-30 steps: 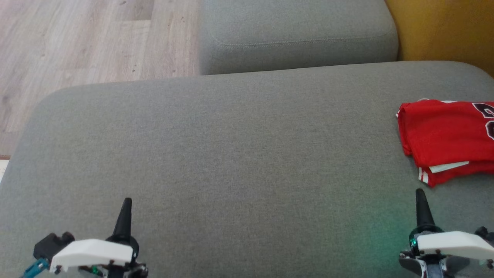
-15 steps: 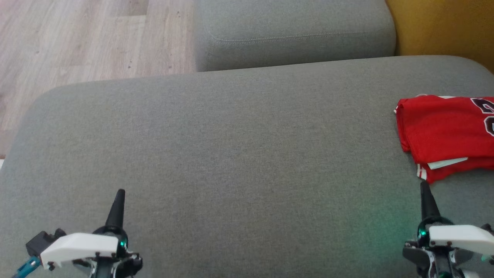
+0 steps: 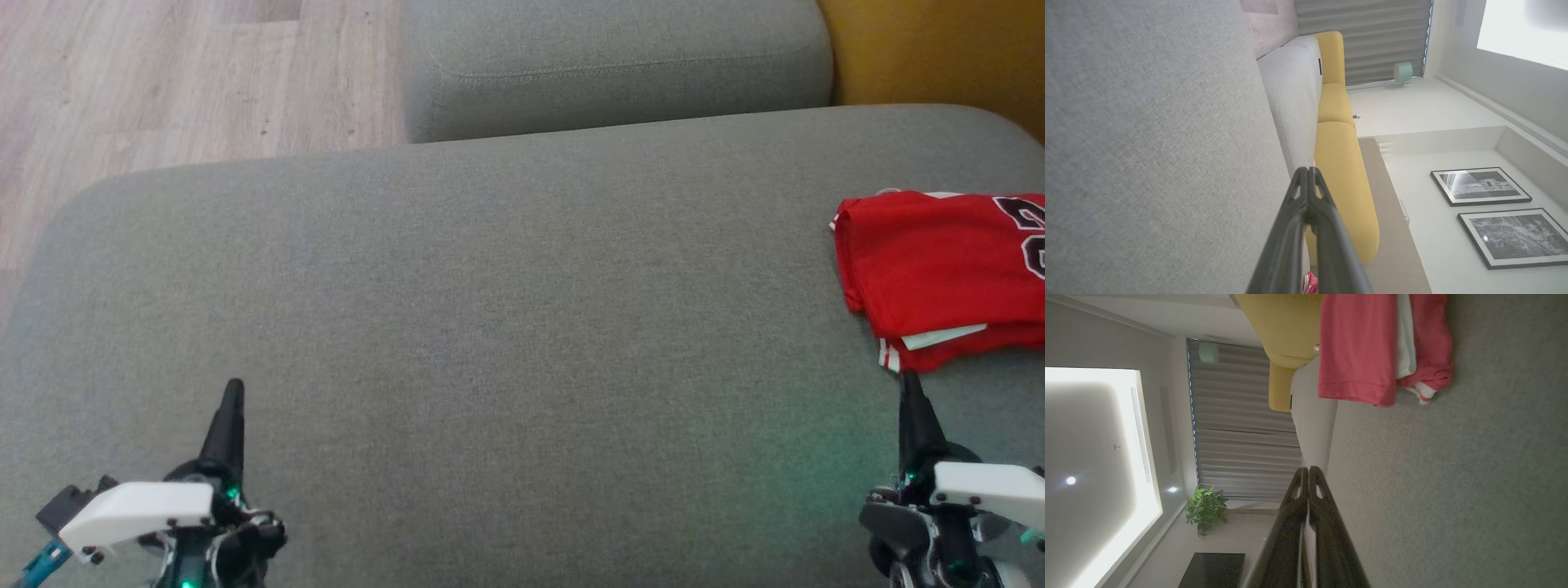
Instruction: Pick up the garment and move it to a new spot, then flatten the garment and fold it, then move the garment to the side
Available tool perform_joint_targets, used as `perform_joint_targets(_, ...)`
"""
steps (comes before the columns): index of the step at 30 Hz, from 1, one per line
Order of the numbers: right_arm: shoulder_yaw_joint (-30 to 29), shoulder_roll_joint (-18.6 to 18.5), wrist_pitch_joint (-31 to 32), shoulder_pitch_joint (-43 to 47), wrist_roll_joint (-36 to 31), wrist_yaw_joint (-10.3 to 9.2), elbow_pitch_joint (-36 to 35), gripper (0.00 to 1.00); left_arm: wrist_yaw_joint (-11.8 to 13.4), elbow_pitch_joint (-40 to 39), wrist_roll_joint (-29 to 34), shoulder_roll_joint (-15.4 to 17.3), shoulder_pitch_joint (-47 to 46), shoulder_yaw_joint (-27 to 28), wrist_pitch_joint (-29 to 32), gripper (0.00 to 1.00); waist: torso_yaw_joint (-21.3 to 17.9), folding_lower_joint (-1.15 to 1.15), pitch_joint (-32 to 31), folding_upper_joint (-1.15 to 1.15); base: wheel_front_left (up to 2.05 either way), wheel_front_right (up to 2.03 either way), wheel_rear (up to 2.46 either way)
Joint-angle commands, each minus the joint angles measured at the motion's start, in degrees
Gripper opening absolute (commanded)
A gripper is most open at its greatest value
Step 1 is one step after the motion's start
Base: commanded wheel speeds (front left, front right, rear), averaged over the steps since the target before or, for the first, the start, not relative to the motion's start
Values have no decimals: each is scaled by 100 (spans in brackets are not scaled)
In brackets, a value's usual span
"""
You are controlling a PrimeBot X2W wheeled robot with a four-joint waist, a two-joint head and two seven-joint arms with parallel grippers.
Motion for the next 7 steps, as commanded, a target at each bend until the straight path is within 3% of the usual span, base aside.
perform_joint_targets(1, 86, -93, 72, -398, 207, -4, -229, 0, -57, -154, -195, 79, -426, 248, 53, 0, -8, 0, 11, 0, 0, 0, 0)
perform_joint_targets(7, 43, -92, 156, -465, 529, -4, -242, 0, -109, -125, -527, 74, -501, 334, 139, 0, -30, 0, 41, 0, 0, 0, 0)
